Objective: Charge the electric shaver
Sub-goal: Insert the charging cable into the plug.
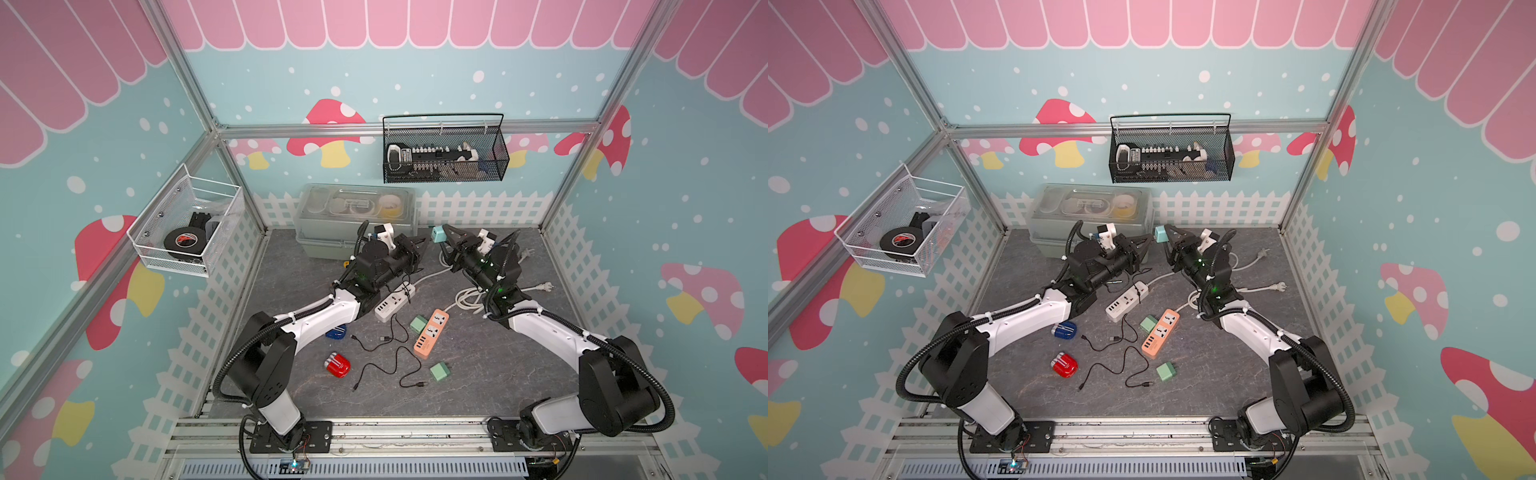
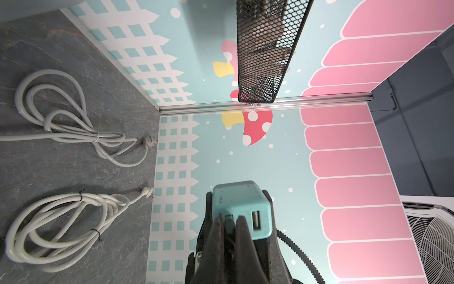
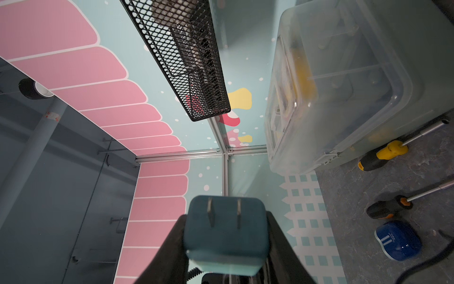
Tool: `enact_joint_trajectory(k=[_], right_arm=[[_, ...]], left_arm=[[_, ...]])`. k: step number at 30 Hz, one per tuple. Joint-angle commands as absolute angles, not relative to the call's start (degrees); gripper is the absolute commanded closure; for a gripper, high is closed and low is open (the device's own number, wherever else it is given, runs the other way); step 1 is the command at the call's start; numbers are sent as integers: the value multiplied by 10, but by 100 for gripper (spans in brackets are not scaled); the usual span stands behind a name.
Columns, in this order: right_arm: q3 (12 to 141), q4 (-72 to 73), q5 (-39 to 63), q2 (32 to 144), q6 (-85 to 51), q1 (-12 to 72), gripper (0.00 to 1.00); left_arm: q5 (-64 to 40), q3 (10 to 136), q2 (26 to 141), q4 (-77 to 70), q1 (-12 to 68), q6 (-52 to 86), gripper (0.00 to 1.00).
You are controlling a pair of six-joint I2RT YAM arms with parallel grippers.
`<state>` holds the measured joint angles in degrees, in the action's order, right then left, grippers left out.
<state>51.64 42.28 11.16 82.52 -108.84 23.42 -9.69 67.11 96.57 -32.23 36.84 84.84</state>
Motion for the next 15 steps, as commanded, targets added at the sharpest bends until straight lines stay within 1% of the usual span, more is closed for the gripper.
enact_joint_trajectory(k=[1,4,7,15], right_arm=[[561,467,186,823,-1109,265,100],[573,429,219,824,-1108,265,100],[573,405,238,815,-1094,264,100],[577,355,222,798,-1052,259,100]], left_arm=[[-117,693,1000,-308,376,847,100],[-150,699,1004,-297,365,853,100],[-169,696,989,-255,353,842,100],[-177,708,966,-161,346,829,100]])
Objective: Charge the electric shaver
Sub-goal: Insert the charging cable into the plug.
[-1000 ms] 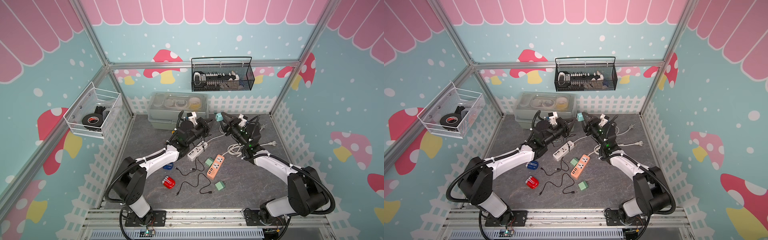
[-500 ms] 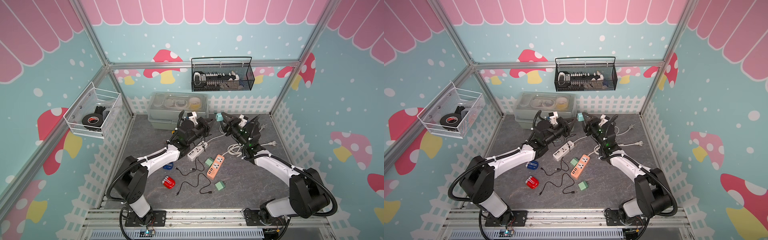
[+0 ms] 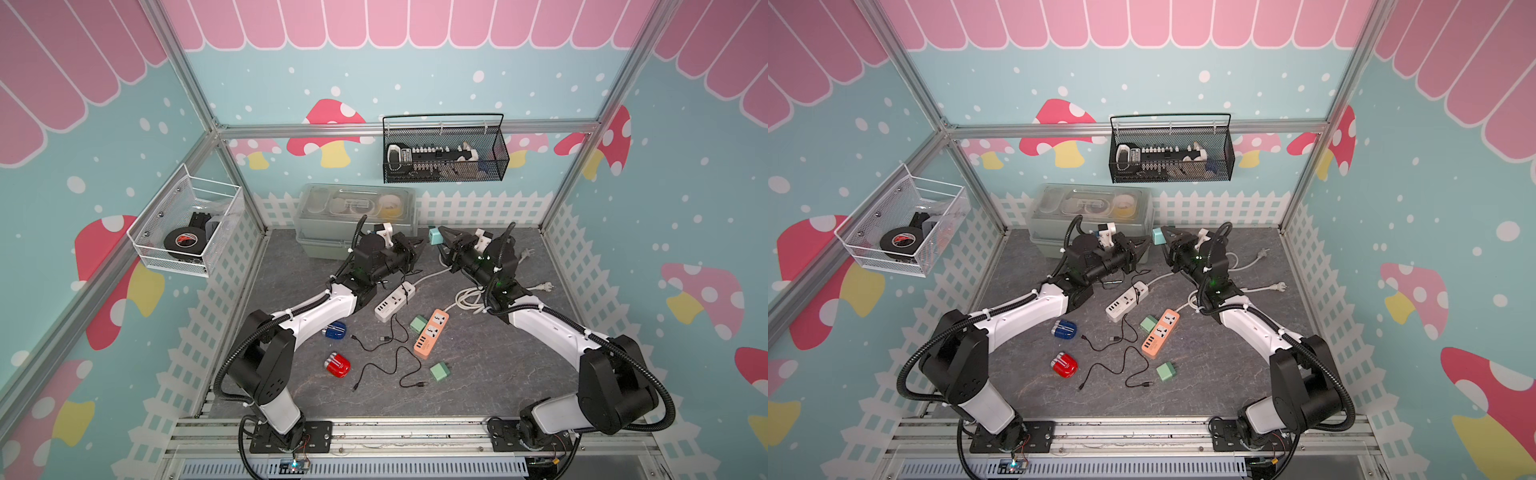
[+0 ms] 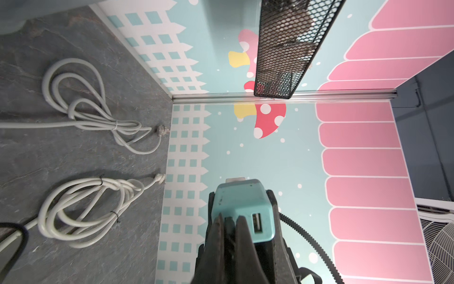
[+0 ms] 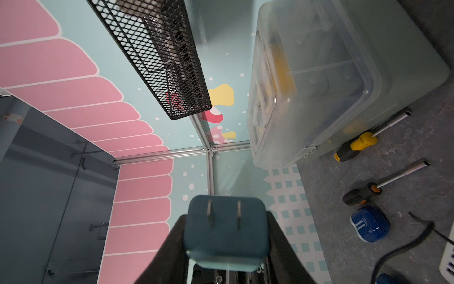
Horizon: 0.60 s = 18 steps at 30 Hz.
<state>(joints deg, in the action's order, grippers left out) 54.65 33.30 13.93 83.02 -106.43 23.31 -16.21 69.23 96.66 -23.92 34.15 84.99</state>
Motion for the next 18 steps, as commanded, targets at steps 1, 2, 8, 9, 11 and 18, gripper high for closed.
enact_joint_trajectory(k=[1,2,8,9,11,18], right_arm=[[584,351,221,798,-1042,259,100],[589,350,221,800,-1035,259,100],[591,395,225,819,-1052,266,100],[594,389,228,819,-1054,268,100],[590,392,224,820,-1058,274,100],[573,374,192,808,-1063,277,100]], left_arm=[[-173,711,965,-147,347,832,100],[-169,710,964,-142,347,843,100],[-166,719,981,-165,345,886,100],[-167,723,984,-166,346,886,100],[-166,728,990,-174,346,887,100],[-172,713,998,-225,348,898,100]])
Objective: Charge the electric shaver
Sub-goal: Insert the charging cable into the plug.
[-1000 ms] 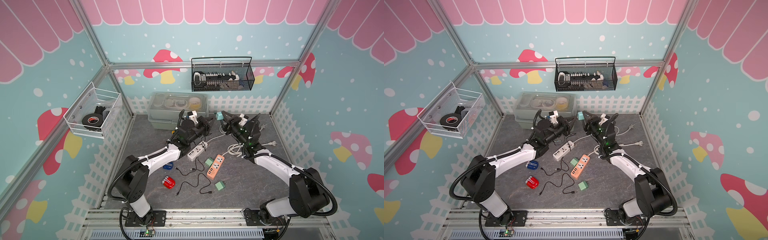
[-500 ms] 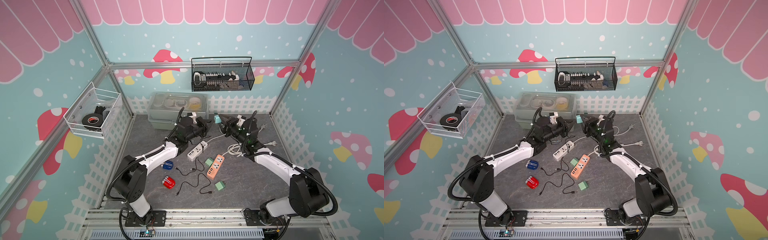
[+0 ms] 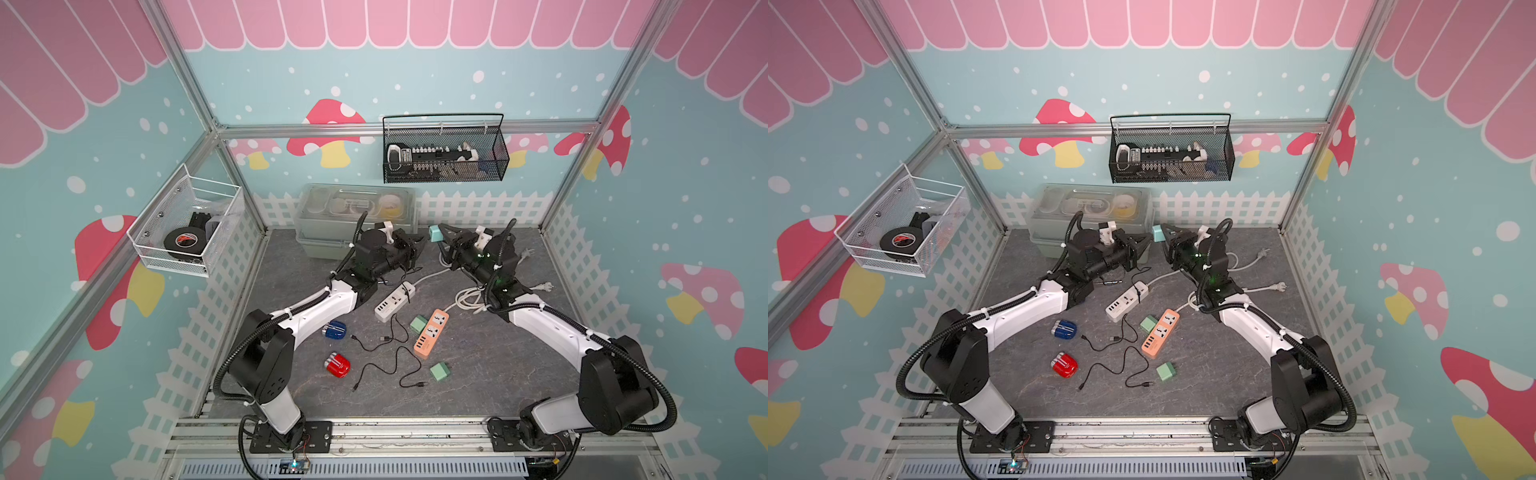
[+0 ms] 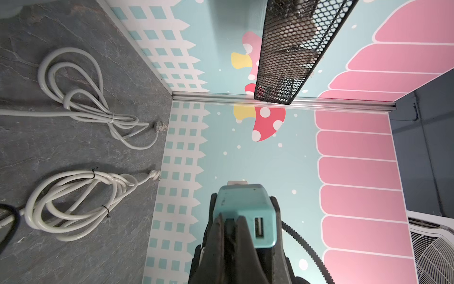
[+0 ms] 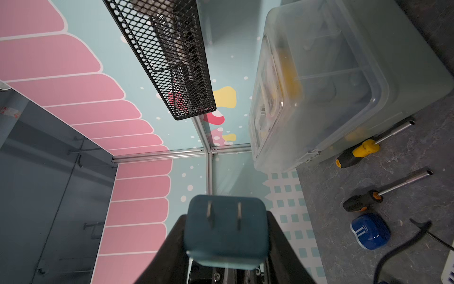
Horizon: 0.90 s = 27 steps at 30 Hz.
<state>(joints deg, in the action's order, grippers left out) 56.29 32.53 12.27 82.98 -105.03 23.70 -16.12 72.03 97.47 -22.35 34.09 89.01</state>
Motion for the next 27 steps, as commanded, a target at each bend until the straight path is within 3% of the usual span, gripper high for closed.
enact_joint_trajectory(k=[1,6,9,14,20,23,27], right_arm=[[573,354,185,803,-1057,276,100],[593,269,155,795,-1041,260,100],[596,257,133,802,-1052,258,100],[599,338,124,850,-1109,260,100],[621,327,133,874,-1147,261,100],[620,291,140,869,-1170,261,100],[631,203,163,856,-1184,260,100]], left_arm=[[-171,706,990,-227,347,895,100],[-142,662,917,-154,332,836,49],[-123,640,867,-102,320,837,30],[-116,651,821,-18,317,897,24],[-140,712,847,30,324,887,25],[-141,740,863,22,317,806,38],[-132,778,860,76,314,588,43]])
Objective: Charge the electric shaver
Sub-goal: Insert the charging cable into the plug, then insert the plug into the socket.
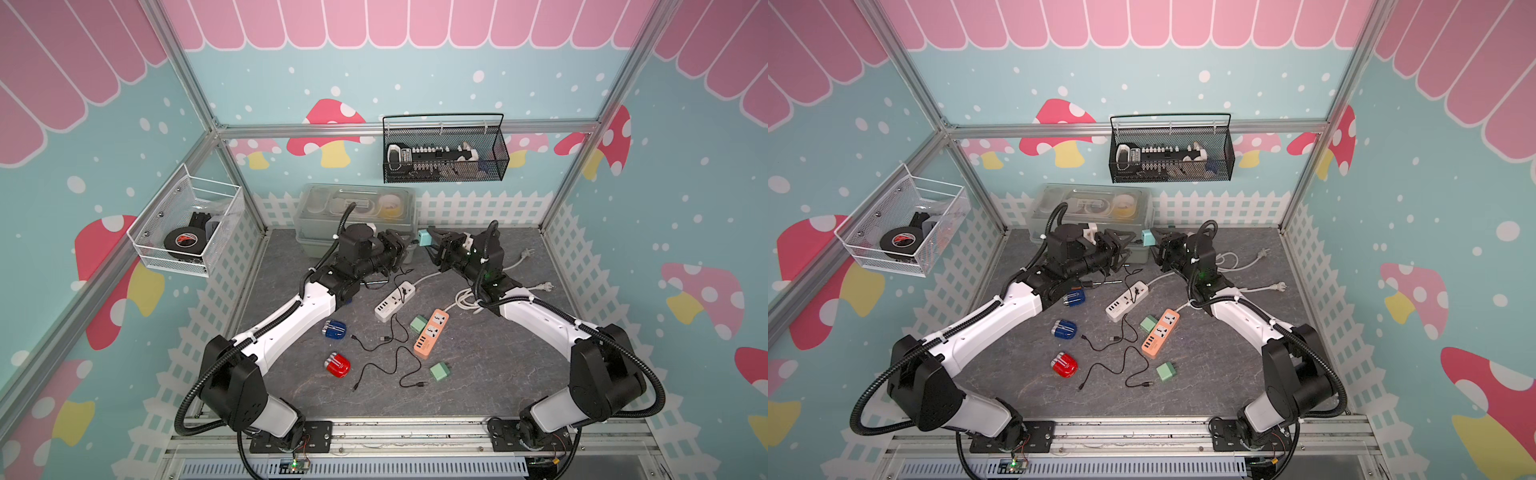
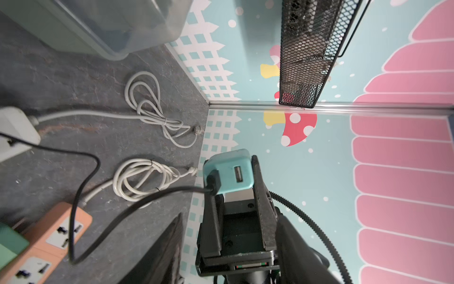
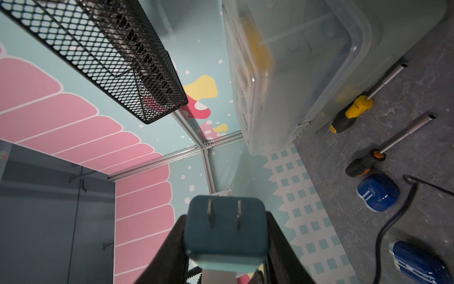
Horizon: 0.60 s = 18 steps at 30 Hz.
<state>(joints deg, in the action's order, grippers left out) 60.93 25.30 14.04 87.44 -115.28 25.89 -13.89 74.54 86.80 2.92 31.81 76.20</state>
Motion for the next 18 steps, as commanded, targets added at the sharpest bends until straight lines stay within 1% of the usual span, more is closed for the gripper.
enact_joint_trajectory(k=[1,4,6,10,15,18], right_arm=[[637,182,172,857,-1188,259,100],[647,152,198,864,-1198,259,100],[653,148,210,869,-1205,259,100],[674,138,226,880,-1208,259,100],[685,131,246,888,-1217,259,100],[692,120,263,891,-1215,259,100]], left_arm=[[-129,779,856,86,314,533,43],[-125,761,843,94,314,377,43],[-142,748,846,82,311,319,38],[-194,760,871,79,303,263,33],[-198,785,893,115,294,205,32],[-212,784,898,108,278,200,31]])
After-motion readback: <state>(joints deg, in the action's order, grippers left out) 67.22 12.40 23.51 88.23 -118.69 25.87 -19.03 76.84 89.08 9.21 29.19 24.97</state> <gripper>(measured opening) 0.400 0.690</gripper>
